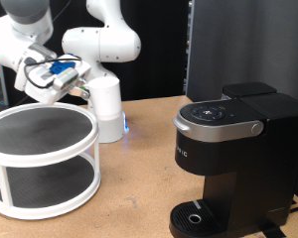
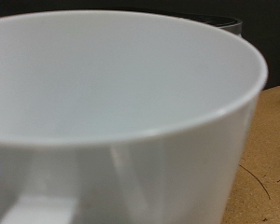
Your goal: Make a cup of coffee with the keurig machine
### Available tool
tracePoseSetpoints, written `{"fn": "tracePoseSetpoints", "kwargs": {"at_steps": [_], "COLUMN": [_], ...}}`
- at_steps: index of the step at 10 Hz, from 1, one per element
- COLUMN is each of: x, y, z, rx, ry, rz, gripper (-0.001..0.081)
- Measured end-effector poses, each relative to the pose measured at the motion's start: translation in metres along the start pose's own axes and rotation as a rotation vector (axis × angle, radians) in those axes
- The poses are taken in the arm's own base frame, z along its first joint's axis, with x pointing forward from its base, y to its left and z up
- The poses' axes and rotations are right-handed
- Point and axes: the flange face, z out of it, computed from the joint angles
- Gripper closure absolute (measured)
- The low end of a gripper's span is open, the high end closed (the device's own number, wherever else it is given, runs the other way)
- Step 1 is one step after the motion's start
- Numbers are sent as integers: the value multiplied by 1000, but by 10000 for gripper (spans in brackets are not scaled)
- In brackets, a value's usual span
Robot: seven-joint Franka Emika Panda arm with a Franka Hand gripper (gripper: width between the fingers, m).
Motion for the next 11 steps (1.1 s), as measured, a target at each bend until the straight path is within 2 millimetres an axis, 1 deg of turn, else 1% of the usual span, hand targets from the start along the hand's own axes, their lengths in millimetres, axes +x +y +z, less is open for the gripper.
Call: {"fn": "tracePoseSetpoints", "kwargs": {"at_steps": [3,5,6,8,11], "x": [26,38,42,46,45], "y": [-12,-21,-25,-26,-25], "z": [43,71,81,94,94], "rx": [-45,-60,-73,-96,-78], "ry": [35,43,48,39,39], "rz": [13,15,16,18,22], "gripper": [738,738,738,740,740]}}
